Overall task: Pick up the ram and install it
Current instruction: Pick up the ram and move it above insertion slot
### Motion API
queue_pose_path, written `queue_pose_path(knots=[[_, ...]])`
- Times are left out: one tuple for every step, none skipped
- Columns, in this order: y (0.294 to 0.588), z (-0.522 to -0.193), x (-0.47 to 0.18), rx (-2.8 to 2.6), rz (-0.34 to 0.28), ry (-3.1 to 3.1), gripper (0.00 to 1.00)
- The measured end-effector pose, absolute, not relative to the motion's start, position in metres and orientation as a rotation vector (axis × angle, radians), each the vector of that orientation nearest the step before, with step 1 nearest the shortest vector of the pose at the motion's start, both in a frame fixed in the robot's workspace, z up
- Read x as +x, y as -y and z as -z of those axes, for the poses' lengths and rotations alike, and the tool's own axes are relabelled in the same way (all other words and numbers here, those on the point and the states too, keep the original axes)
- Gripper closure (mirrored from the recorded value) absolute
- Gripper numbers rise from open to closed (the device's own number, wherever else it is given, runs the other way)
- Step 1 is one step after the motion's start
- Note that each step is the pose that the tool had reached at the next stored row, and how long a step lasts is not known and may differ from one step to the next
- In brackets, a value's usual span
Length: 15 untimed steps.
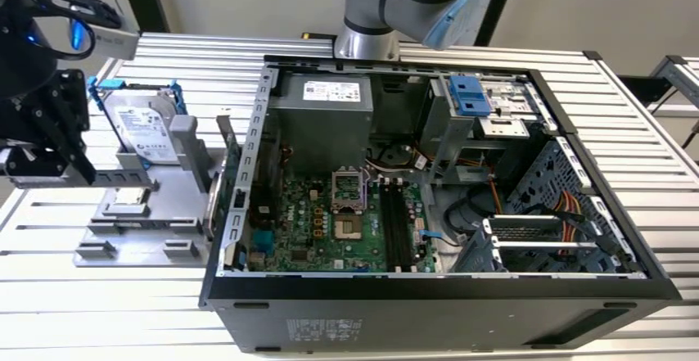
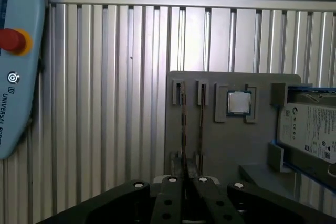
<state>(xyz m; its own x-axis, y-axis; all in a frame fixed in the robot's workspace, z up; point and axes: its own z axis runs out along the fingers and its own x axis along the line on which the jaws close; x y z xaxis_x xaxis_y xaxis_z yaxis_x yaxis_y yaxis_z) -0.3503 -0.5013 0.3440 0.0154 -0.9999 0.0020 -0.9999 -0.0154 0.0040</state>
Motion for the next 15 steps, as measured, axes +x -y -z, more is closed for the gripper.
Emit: queue_pose_path(knots=[[0.501, -0.345, -0.350, 2.235, 0.002, 2.201, 1.00], [0.501, -0.346, -0.350, 2.235, 0.002, 2.201, 1.00], [0.501, -0.346, -0.350, 2.236, 0.002, 2.201, 1.00], [0.501, -0.347, -0.350, 2.235, 0.002, 2.201, 1.00], [0.501, -0.348, -0.350, 2.235, 0.002, 2.201, 1.00], [0.501, -0.349, -0.350, 2.236, 0.002, 2.201, 1.00], [0.501, -0.350, -0.350, 2.236, 0.002, 2.201, 1.00], [0.501, -0.351, -0.350, 2.235, 0.002, 2.201, 1.00], [0.501, -0.351, -0.350, 2.236, 0.002, 2.201, 1.00], [0.501, -0.352, -0.350, 2.236, 0.002, 2.201, 1.00], [0.501, -0.353, -0.350, 2.235, 0.002, 2.201, 1.00], [0.501, -0.354, -0.350, 2.236, 0.002, 2.201, 1.00], [0.501, -0.355, -0.350, 2.235, 0.002, 2.201, 1.00], [0.501, -0.355, -0.350, 2.236, 0.002, 2.201, 1.00], [0.501, -0.356, -0.350, 2.236, 0.002, 2.201, 1.00]])
